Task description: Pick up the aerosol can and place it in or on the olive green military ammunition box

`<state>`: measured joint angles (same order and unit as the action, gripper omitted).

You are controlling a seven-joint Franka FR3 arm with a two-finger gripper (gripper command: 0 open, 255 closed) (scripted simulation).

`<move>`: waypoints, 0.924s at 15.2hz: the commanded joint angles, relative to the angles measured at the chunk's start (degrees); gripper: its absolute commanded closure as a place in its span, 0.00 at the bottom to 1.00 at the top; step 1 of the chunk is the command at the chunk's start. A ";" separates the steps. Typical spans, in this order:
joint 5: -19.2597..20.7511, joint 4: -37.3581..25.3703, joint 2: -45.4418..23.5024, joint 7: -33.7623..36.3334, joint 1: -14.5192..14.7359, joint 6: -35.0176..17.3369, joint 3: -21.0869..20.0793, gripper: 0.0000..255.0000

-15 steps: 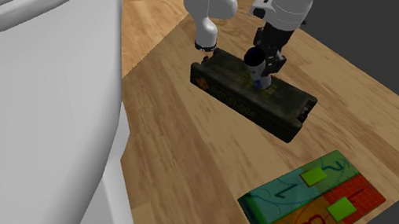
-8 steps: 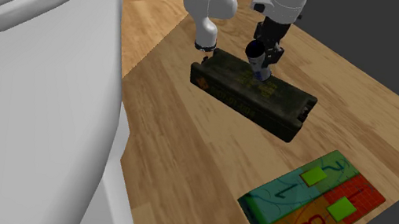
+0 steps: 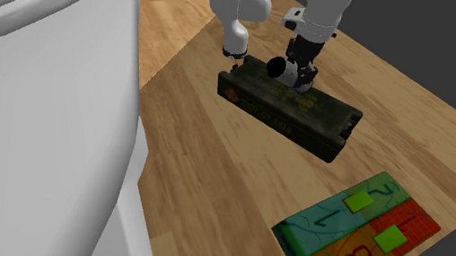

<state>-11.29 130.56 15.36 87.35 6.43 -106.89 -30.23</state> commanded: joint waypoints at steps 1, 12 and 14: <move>-0.01 1.21 -0.77 0.13 0.10 -1.65 -0.38 1.00; 0.15 2.40 -1.58 0.27 0.14 -3.59 -0.65 0.00; 0.15 2.40 -1.58 0.27 0.14 -3.58 -0.65 0.00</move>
<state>-11.14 132.96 13.78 87.61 6.58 -110.47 -30.88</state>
